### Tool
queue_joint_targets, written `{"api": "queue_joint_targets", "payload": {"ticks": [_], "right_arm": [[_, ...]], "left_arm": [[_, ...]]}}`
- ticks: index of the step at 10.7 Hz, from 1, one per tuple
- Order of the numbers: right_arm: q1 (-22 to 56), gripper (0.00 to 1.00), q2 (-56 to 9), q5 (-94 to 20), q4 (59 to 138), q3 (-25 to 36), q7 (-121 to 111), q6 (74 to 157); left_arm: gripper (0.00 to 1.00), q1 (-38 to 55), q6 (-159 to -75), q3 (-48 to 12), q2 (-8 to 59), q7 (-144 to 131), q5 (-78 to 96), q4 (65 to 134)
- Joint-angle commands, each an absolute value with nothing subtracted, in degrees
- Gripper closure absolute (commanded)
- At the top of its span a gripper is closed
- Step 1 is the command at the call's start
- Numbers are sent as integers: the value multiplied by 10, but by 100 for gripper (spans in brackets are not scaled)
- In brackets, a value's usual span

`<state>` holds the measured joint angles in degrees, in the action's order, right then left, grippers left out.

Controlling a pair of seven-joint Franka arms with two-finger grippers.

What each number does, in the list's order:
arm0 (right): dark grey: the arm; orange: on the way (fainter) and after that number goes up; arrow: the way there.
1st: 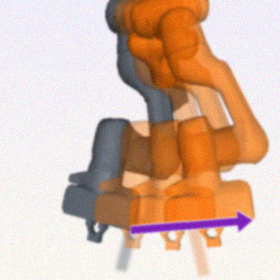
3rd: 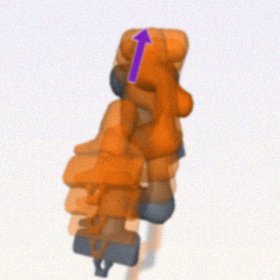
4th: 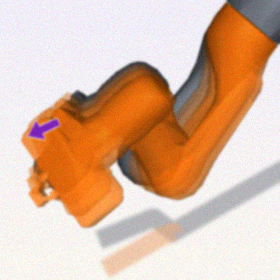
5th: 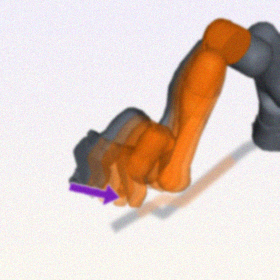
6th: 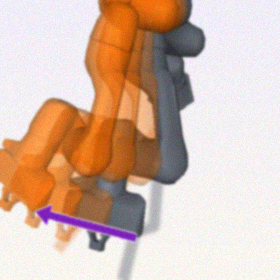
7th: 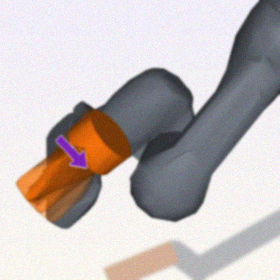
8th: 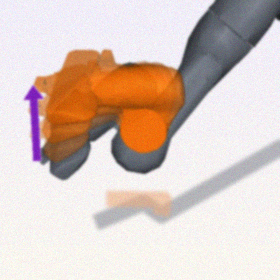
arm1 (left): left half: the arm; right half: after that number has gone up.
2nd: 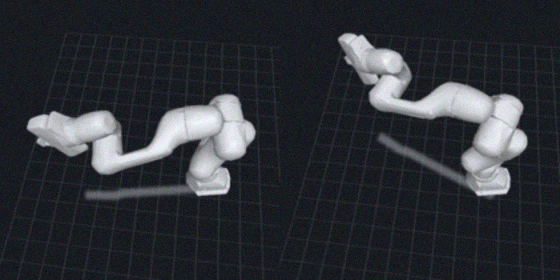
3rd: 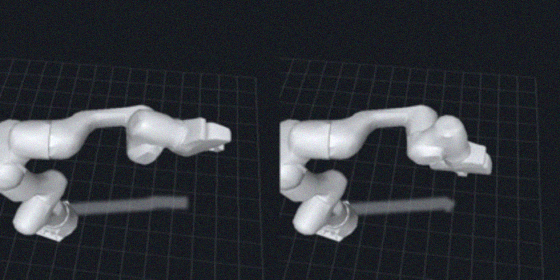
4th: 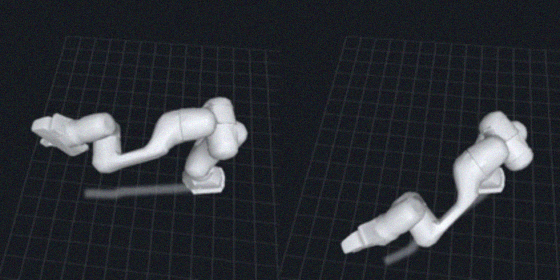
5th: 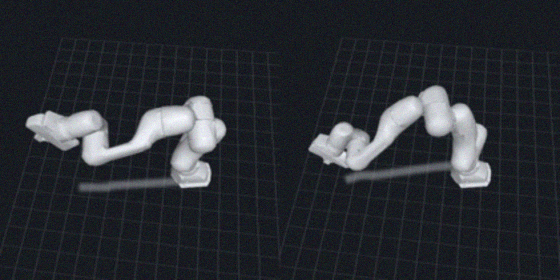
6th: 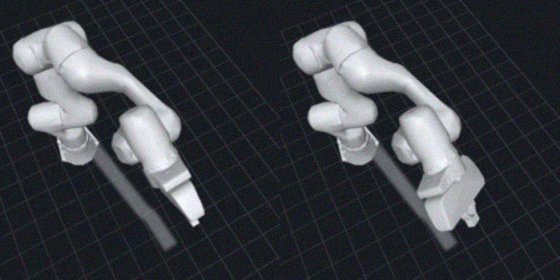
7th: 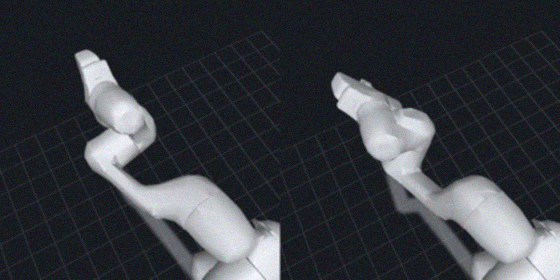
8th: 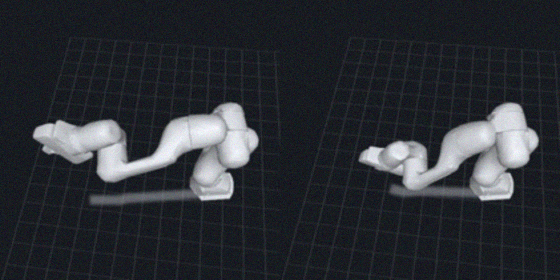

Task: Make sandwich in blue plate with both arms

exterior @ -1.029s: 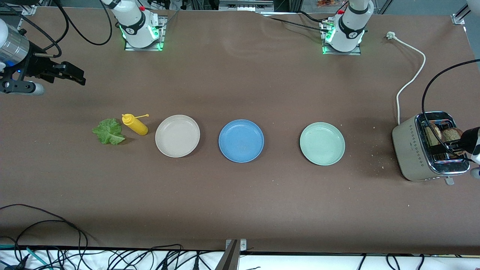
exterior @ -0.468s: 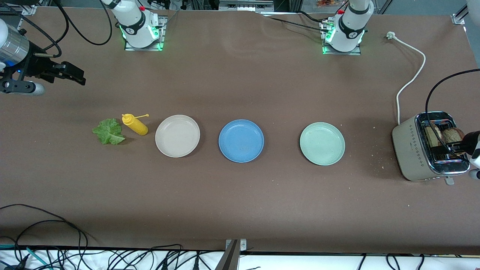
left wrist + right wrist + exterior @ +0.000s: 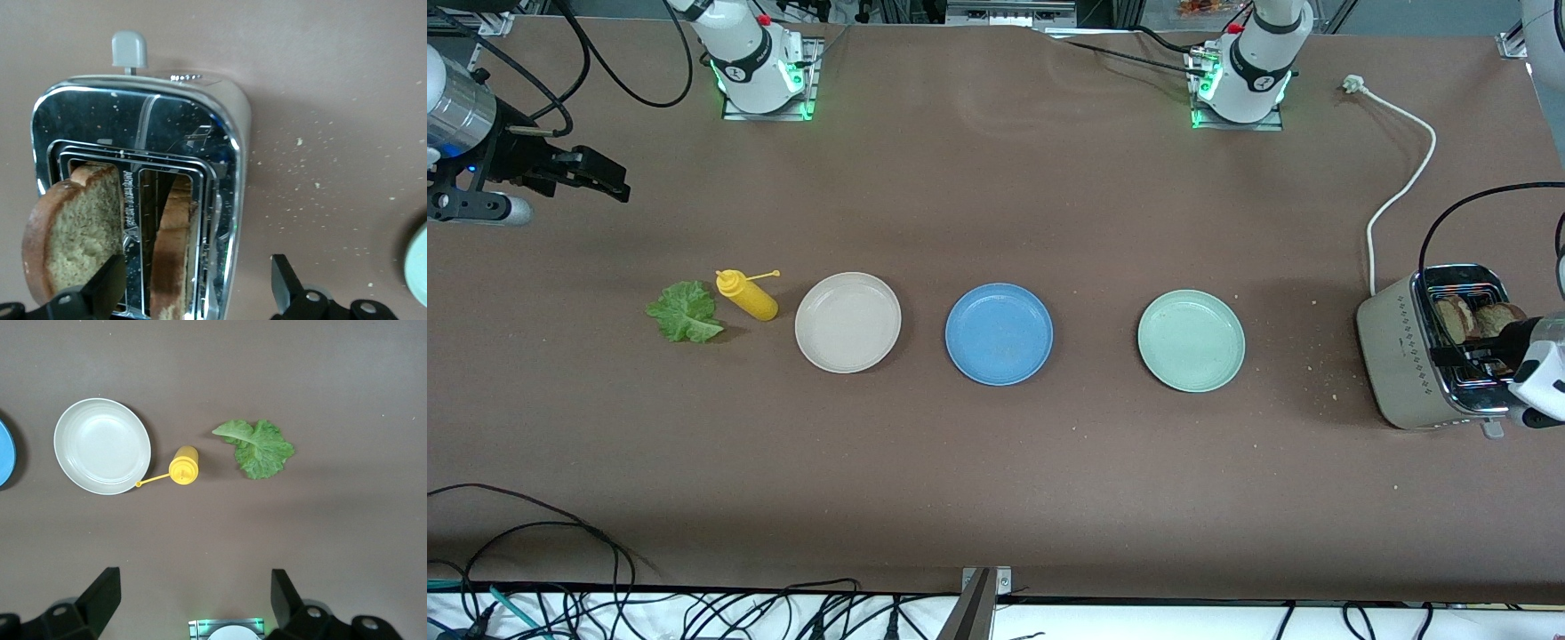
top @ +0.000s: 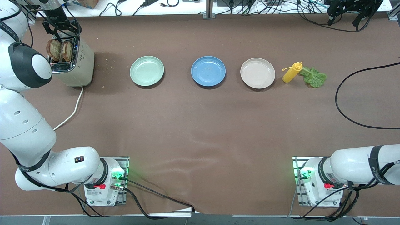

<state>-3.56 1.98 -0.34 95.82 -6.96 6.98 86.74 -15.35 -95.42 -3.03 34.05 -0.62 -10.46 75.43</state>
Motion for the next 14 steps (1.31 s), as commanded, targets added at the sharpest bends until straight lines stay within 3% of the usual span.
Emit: {"api": "queue_joint_targets", "payload": {"ticks": [1, 2, 3, 5, 6, 8, 14], "right_arm": [[-37, 0, 20, -15, 954, -68, 68, 861], [-37, 0, 21, -15, 954, -69, 69, 861], [-37, 0, 22, -15, 954, -71, 72, 861], [-38, 0, 20, -22, 956, -67, 68, 861], [-37, 0, 21, -26, 956, -67, 68, 860], [-38, 0, 21, -26, 955, -66, 68, 861], [-38, 0, 19, -26, 955, -61, 67, 861]], "left_arm": [[4, -162, -926, -33, 343, 3, -129, 765], [7, -162, -921, -33, 343, 2, -129, 771], [19, -161, -912, -33, 343, 1, -129, 773], [65, -161, -900, -33, 343, 1, -129, 774], [80, -160, -897, -33, 343, 1, -130, 774], [100, -159, -888, -33, 342, 3, -172, 772], [100, -154, -861, -64, 303, 4, -182, 761]]}}
